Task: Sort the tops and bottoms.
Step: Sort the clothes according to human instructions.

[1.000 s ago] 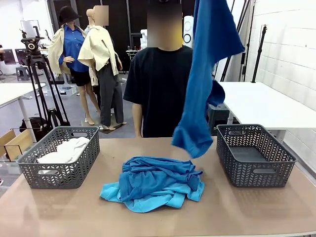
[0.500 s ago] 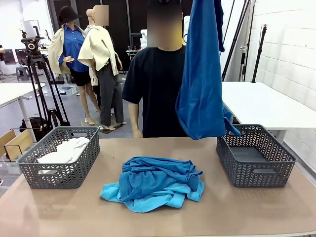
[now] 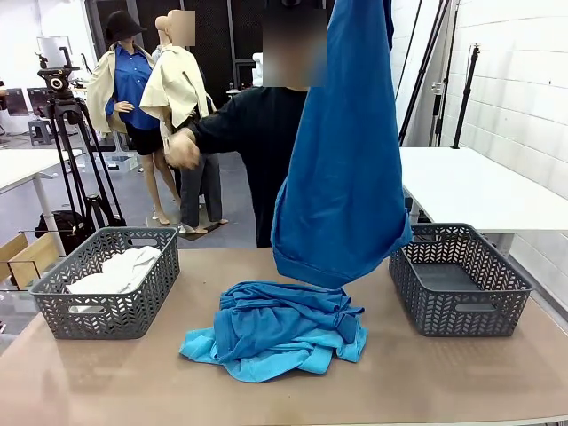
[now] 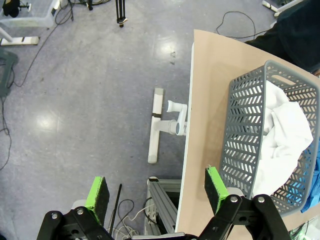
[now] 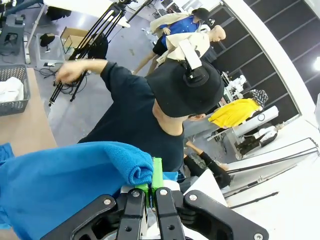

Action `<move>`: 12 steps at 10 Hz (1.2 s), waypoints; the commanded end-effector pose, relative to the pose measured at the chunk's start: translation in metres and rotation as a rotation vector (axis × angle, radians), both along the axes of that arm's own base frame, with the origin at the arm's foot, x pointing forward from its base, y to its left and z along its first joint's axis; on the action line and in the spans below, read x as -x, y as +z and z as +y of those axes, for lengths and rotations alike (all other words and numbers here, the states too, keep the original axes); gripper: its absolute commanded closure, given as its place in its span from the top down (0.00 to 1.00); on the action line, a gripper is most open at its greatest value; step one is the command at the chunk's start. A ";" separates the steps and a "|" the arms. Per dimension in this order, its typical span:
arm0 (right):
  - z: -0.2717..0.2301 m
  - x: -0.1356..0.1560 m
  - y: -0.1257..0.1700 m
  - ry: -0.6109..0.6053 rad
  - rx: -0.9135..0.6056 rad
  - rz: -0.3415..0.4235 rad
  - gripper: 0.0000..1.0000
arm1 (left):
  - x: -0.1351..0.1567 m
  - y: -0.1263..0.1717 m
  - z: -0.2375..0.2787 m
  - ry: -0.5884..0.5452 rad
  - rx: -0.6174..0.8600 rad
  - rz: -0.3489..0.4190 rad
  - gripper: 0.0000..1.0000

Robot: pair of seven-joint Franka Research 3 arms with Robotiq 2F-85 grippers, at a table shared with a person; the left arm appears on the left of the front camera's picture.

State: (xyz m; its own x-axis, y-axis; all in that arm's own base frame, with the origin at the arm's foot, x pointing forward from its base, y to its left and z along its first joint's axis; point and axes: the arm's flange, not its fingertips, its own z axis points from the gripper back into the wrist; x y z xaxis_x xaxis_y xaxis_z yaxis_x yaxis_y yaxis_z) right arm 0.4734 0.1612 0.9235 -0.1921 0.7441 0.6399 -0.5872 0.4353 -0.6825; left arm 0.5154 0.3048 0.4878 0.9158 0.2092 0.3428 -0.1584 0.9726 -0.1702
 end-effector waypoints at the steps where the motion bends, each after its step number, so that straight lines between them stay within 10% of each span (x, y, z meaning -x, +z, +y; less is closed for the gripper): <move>1: -0.001 0.003 0.000 0.000 0.005 -0.012 0.00 | 0.001 0.000 0.000 -0.001 -0.010 0.007 1.00; 12: -0.001 0.003 0.000 0.000 0.005 -0.012 0.00 | 0.001 0.000 0.000 -0.001 -0.010 0.007 1.00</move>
